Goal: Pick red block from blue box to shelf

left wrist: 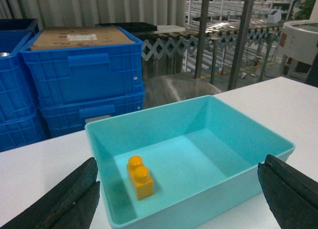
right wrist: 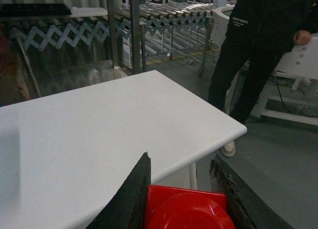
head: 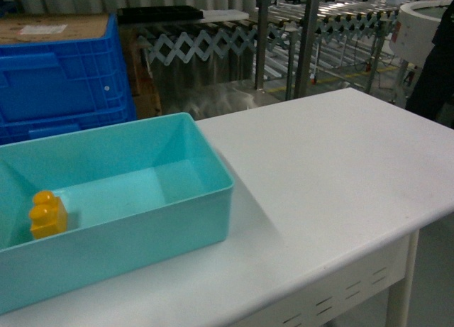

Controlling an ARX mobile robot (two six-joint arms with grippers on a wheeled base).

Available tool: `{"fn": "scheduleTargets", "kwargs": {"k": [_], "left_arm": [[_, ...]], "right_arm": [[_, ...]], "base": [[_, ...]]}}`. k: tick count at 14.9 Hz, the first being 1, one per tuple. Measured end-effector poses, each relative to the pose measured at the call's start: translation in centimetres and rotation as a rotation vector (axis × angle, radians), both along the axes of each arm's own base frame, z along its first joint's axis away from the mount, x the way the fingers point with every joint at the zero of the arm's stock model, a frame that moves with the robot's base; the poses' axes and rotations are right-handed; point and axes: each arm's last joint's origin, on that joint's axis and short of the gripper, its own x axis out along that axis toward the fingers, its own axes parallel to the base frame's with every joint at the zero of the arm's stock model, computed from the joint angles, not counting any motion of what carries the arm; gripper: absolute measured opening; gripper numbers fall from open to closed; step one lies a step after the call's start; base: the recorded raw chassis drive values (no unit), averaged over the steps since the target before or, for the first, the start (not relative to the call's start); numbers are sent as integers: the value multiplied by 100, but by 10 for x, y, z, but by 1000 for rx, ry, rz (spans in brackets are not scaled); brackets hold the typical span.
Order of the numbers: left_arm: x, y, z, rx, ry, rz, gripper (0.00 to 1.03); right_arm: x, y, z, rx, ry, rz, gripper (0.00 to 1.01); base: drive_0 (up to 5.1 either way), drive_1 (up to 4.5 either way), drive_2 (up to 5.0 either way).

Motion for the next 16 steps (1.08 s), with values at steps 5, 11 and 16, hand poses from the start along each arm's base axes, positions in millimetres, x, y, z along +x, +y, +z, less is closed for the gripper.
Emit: {"fn": "scheduleTargets", "kwargs": {"k": [5, 11, 16], "left_arm": [[0, 0, 0, 0, 0, 0, 98], [0, 0, 0, 0, 0, 0, 98], [0, 0, 0, 0, 0, 0, 98]], "right_arm": [[0, 0, 0, 0, 0, 0, 29], [0, 0, 0, 0, 0, 0, 29], [0, 0, 0, 0, 0, 0, 29]], "base": [[-156, -156, -156], [-156, -156, -156], [-154, -154, -154]]}}
